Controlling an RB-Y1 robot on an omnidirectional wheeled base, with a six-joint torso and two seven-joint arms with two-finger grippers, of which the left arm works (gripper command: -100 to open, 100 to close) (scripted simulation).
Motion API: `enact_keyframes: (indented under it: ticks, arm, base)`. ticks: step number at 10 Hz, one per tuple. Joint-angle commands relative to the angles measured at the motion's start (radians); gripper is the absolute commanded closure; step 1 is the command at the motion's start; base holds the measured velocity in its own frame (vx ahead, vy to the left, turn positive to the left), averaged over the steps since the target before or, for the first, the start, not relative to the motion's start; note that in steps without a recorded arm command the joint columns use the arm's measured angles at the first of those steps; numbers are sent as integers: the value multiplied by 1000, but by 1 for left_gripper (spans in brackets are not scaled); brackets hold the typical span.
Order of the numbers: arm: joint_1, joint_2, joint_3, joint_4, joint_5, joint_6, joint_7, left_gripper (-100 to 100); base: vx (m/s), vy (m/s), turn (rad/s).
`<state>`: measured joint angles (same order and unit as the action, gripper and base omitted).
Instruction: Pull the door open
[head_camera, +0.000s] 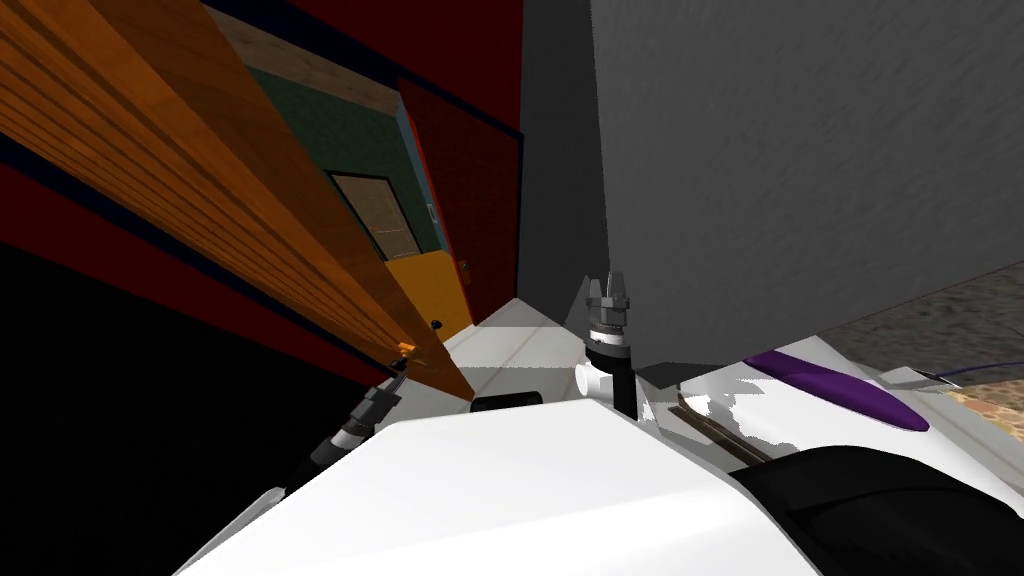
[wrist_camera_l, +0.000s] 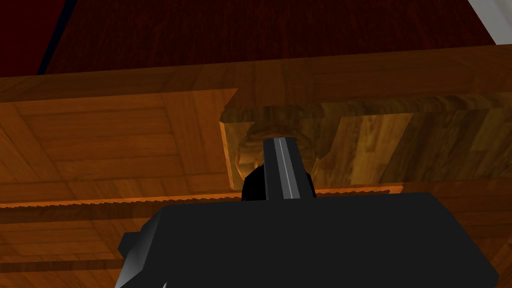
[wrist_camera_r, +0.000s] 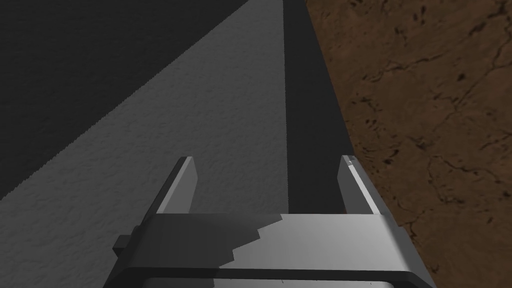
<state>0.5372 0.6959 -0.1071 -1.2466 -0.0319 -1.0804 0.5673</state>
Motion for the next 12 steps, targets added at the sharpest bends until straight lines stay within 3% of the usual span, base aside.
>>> enact_keyframes:
  ticks: [1,8,11,12]
  arm:
    - [12,7,4,24,-5,-43,9,-100]
    - [98,50,32,97,-26,-216,46,-100]
    - [130,68,44,125,-32,-270,58,-100]
    - [123,63,41,117,-30,-256,55,-100]
  base:
    - [28,4,90]
    - [30,10,111]
    - [17,60,94]
    - [6,45,16]
